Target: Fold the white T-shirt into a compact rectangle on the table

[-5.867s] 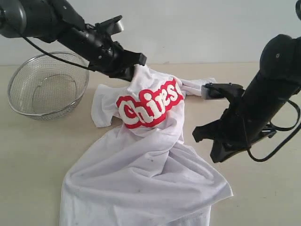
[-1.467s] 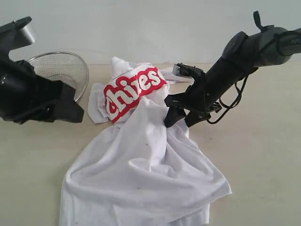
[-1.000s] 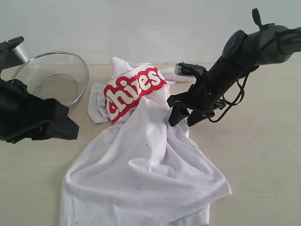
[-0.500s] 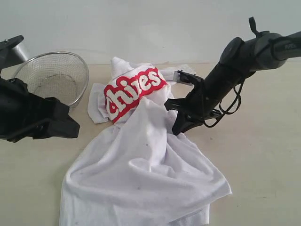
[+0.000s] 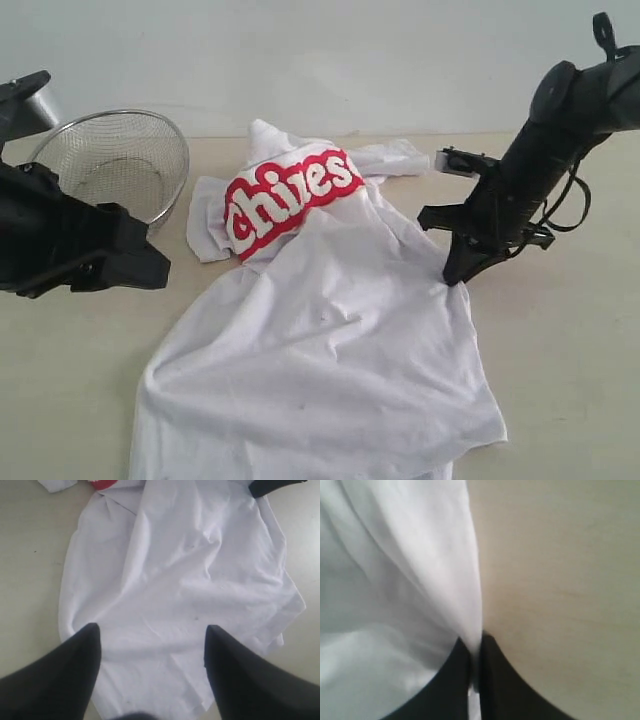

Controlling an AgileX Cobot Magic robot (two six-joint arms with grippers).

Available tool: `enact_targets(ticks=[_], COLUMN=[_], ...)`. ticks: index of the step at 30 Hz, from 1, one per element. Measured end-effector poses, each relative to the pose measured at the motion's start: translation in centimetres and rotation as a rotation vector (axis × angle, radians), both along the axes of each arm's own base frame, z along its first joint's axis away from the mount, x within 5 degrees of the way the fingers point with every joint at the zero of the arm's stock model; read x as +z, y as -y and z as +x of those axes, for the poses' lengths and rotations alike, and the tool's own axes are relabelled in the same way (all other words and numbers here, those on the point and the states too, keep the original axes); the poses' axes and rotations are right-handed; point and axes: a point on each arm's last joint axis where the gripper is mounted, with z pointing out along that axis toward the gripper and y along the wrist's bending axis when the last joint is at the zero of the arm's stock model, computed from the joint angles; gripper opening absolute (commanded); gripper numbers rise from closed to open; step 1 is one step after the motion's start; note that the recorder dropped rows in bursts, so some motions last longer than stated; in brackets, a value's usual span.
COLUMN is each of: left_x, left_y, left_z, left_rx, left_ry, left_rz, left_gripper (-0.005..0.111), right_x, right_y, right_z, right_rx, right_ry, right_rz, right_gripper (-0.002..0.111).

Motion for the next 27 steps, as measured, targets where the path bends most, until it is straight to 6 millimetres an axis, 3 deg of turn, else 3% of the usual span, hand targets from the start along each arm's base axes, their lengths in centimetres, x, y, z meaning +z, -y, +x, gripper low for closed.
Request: enact_targets(ticks=[10, 18, 20, 23, 27], left_x=[0.0, -1.9, -2.8, -3.8, -4.4], left_y=[0.0, -0.4, -0.6, -0.6, -0.3], left_z=[0.1, -0.5, -0.9, -1.5, -2.1], left_rx=[-0.015, -0.014, -0.014, -0.007, -0.028], left_ry=[0.019, 0.015, -0.009, -0.052, -0.074], left_rz=[0.008, 0.035, 0.046, 0.03, -0.018], left_gripper=[0.057, 0.055, 0.05, 0.032, 0.007], right_x=[1.2, 6.1, 7.2, 8.1, 8.3], right_y=[2.5, 2.1, 1.9, 1.5, 0.3], right_z=[-0.5, -1.2, -1.8, -3.6, -7.4], right_rx=[0.004, -0.011, -0.007, -0.008, -0.018], right_ry=[-0.008, 0.066, 0.061, 0.048, 0.043], right_rz=[-0.077, -0.002, 0.019, 0.036, 0.06], right_gripper=[0.0, 0.0, 0.0, 0.0, 0.0])
